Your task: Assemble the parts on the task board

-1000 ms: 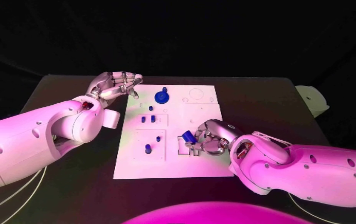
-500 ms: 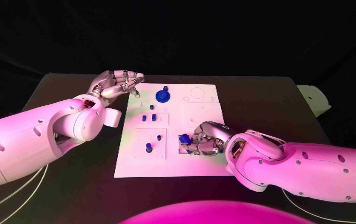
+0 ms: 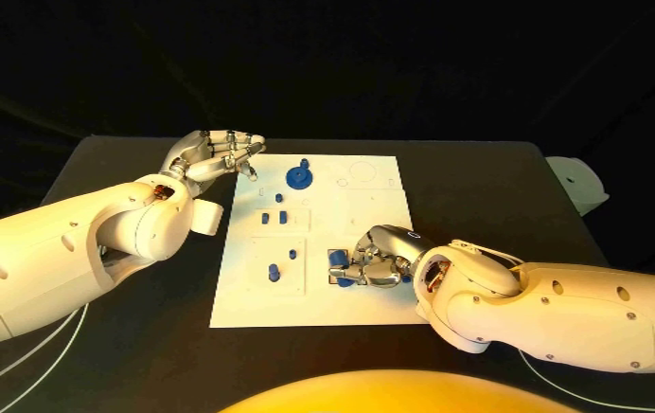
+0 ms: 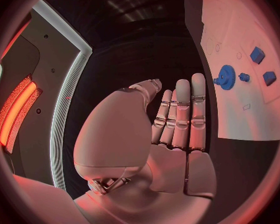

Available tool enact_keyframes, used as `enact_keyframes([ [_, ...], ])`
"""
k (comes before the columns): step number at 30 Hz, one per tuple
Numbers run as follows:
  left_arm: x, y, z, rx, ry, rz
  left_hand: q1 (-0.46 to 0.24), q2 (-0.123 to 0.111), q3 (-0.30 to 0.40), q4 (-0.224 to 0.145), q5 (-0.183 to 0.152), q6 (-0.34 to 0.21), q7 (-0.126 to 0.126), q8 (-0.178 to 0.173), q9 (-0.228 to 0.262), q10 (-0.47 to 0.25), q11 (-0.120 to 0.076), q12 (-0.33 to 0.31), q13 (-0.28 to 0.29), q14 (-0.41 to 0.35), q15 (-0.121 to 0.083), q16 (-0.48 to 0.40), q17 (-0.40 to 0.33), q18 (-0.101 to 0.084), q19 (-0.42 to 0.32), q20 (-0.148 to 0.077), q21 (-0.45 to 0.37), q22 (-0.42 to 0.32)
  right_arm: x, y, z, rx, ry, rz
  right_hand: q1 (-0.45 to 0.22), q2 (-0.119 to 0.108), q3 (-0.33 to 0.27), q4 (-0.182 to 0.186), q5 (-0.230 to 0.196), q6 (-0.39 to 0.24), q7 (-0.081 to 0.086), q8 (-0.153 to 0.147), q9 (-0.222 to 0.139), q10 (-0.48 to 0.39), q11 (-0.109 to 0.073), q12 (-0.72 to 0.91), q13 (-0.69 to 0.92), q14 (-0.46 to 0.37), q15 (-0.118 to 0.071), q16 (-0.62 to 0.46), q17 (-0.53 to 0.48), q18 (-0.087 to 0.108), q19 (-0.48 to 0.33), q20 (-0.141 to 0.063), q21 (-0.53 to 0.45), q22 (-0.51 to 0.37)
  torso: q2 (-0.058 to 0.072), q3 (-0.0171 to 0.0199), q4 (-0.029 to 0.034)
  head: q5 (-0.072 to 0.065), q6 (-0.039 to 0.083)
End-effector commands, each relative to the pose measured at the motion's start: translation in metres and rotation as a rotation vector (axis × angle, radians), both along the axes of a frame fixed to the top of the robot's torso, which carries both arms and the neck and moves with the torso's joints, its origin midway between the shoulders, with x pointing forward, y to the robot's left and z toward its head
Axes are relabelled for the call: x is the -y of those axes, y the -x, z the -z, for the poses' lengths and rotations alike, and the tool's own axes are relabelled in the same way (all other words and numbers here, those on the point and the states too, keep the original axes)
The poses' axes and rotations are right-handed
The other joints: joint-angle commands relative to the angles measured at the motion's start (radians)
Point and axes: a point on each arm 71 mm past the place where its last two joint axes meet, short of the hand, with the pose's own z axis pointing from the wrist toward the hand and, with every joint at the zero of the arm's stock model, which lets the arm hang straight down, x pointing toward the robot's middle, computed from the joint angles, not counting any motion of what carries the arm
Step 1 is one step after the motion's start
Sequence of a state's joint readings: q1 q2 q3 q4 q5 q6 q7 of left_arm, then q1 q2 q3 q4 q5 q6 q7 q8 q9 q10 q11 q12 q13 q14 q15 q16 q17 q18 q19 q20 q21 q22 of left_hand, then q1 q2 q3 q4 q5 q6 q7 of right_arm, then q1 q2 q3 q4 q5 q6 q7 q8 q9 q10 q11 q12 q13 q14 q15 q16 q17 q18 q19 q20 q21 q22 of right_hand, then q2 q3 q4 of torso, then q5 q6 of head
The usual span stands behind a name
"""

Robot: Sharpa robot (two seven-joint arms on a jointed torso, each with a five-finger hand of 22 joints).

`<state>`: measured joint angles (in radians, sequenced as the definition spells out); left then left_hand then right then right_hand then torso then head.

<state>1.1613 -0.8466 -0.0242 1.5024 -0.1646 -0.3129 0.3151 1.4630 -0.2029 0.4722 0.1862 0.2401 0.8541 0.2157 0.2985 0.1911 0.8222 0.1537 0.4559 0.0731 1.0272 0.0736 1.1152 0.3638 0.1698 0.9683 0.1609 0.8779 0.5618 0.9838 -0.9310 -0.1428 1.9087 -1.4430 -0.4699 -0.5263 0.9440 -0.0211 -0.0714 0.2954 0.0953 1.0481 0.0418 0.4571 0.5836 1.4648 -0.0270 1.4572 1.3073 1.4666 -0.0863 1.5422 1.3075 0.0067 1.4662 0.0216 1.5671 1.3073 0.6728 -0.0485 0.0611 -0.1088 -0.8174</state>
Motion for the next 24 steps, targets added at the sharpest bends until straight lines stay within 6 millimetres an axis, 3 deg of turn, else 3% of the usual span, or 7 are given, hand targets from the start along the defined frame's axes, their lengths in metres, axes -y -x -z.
enact_keyframes([
  [1,0.002,0.001,-0.001,-0.002,0.011,0.017,-0.008,0.001,0.003,-0.001,-0.001,-0.004,-0.002,0.004,0.002,-0.01,0.001,0.002,0.001,-0.008,0.0,0.004,-0.002,0.015,-0.007,0.0,-0.005,-0.002,0.0,0.0,-0.001,0.033,0.034,-0.017,-0.024,0.001,-0.032,0.0,-0.023,-0.01,0.004,0.001,0.002,0.055,0.0,-0.008,0.18,0.088,-0.002,0.003,0.176,-0.006,0.103,-0.002,-0.001,0.262,0.0,-0.0007,-0.0001,-0.001,0.001],
  [12,0.001,0.001,-0.001,-0.003,0.01,0.014,-0.009,0.001,0.003,-0.001,-0.001,-0.005,-0.001,0.004,0.002,-0.011,0.001,0.002,0.001,-0.008,0.0,0.004,-0.002,0.015,-0.007,0.0,-0.005,-0.002,-0.002,0.002,-0.006,0.073,0.019,-0.026,-0.027,0.006,-0.055,-0.001,-0.024,-0.014,0.006,0.0,0.003,0.055,0.001,-0.009,0.18,0.088,-0.001,0.003,0.176,-0.006,0.104,-0.001,0.001,0.263,0.0,0.0007,0.001,-0.004,0.003],
  [16,0.001,0.001,0.0,-0.003,0.01,0.013,-0.009,0.001,0.003,-0.001,-0.001,-0.005,-0.001,0.004,0.002,-0.011,0.001,0.002,0.001,-0.008,0.0,0.004,-0.002,0.015,-0.007,0.0,-0.005,-0.002,-0.001,0.005,-0.009,0.082,0.006,-0.032,0.005,0.019,-0.066,-0.002,0.003,-0.013,0.005,0.003,0.005,0.057,0.001,-0.005,0.183,0.089,-0.001,0.004,0.18,-0.007,0.105,-0.001,0.004,0.263,-0.001,0.0005,0.001,-0.002,0.002],
  [24,0.0,0.001,0.0,-0.003,0.009,0.011,-0.009,0.001,0.003,-0.001,-0.001,-0.005,-0.001,0.004,0.002,-0.011,0.001,0.002,0.001,-0.008,0.0,0.004,-0.002,0.015,-0.007,0.0,-0.005,-0.002,0.003,0.009,-0.012,0.081,-0.002,-0.042,0.151,0.062,-0.09,-0.006,0.064,-0.01,0.0,0.01,0.009,0.062,-0.003,0.004,0.191,0.09,-0.005,0.006,0.187,-0.007,0.105,-0.004,0.004,0.263,-0.001,0.0001,-0.0006,0.003,-0.002],
])
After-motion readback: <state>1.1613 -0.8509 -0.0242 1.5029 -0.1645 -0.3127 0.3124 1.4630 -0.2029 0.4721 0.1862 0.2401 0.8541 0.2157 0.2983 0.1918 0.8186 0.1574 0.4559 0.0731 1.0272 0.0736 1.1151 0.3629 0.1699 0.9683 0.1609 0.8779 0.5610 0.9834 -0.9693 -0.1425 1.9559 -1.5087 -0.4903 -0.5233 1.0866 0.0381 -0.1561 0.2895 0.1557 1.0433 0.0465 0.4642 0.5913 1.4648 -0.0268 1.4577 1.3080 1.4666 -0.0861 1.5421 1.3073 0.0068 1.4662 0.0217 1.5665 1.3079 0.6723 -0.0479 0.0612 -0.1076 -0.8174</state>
